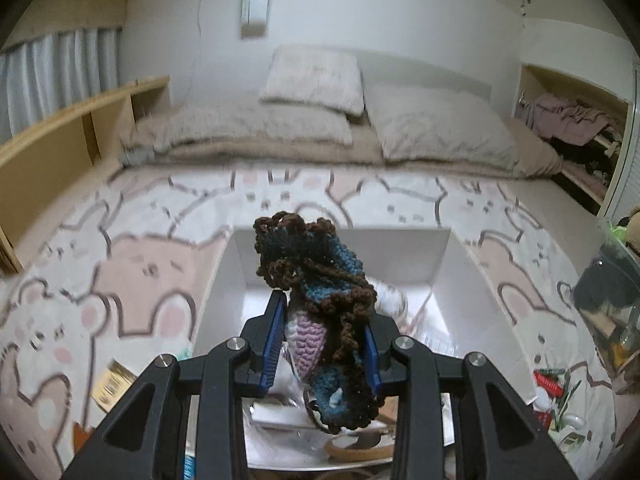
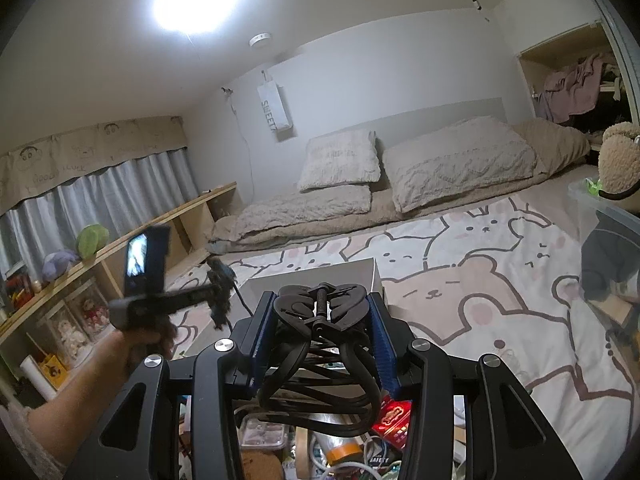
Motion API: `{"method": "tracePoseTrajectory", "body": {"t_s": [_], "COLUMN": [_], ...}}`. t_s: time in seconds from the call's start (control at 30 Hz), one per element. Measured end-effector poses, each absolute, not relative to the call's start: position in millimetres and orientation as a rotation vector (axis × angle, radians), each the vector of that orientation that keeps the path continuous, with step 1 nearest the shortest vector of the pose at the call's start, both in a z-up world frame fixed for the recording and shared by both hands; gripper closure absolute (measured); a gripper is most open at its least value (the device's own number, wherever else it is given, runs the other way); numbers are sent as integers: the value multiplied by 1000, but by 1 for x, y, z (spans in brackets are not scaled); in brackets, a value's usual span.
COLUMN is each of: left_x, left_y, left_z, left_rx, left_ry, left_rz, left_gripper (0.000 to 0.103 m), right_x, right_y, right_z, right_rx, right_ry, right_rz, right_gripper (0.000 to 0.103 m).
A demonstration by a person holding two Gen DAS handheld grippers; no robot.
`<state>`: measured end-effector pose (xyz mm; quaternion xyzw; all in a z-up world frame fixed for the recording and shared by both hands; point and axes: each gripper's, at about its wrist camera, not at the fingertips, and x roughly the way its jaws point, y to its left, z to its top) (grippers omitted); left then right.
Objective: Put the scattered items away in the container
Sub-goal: 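Lift crocheted pouch with left gripper and carry it over the white box, then open left gripper to drop crocheted pouch into the white box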
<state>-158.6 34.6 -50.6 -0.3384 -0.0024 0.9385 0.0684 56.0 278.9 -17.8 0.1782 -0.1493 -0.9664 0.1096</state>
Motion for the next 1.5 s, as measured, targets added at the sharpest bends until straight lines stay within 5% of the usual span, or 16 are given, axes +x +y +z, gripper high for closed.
{"method": "tracePoseTrajectory", "body": {"t_s": [0.4, 0.57, 1.5], "left_x": [-169, -169, -135], "left_y": [47, 44, -44], "left_z": [-106, -117, -72], "left_rx": [-1190, -1190, -986], "left_ry": [-27, -46, -207], "left_rz": [2689, 2697, 2823], "left_gripper": [69, 28, 26], "right_x": [45, 42, -95], "right_y": [263, 252, 153], "right_z": [-26, -29, -39], "right_rx": [572, 604, 1017], "right_ry": [-470, -420, -224], "right_rz": [-2784, -2787, -2608], "right_gripper": [58, 58, 58]}}
